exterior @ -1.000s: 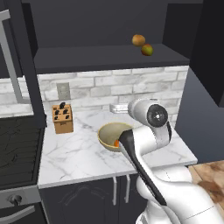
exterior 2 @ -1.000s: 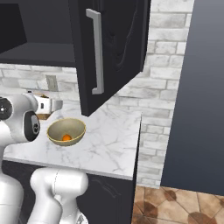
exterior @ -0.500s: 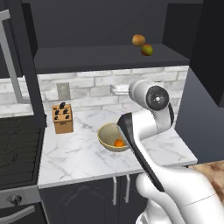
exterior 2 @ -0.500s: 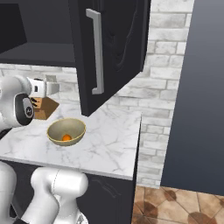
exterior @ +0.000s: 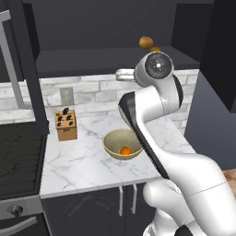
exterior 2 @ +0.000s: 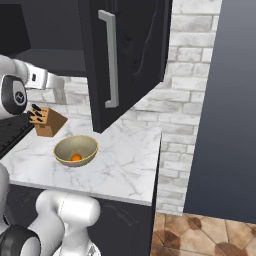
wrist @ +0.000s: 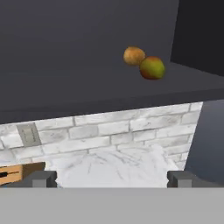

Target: Open the cabinet. Pick the tangerine and mango from the cabinet and place them into the bowl. Then close the cabinet.

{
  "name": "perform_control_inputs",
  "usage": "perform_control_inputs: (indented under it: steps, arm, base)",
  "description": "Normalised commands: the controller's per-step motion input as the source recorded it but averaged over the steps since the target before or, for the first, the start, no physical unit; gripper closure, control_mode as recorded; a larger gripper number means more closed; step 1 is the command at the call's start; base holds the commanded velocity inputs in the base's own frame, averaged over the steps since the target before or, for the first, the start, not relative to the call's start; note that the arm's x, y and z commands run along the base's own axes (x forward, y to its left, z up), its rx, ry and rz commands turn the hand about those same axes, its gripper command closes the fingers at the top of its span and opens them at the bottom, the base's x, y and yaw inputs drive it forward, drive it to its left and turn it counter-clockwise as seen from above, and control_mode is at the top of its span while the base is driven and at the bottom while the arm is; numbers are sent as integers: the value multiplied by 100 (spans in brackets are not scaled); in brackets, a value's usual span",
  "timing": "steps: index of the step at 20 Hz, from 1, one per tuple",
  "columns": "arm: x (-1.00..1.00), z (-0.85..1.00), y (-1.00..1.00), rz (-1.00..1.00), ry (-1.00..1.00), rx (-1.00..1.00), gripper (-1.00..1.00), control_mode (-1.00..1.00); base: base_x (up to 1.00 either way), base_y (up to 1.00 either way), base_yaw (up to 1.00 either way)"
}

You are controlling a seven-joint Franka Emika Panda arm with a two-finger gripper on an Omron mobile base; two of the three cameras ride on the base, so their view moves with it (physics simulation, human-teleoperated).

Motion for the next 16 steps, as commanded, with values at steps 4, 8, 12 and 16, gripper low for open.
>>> perform_control_inputs:
  steps: [4,8,12,16]
  arm:
    - [0,13,-8,-5,16,0,-100,-100]
    - [0,0,0,0,-1,0,-100,-100]
    - [2,0,-30,1,-7,0,-100,-100]
    - [16,0,-49,1,-9,0,-100,-100]
  base:
    - [0,0,0]
    - [0,0,0]
    - [0,0,0]
    - [0,0,0]
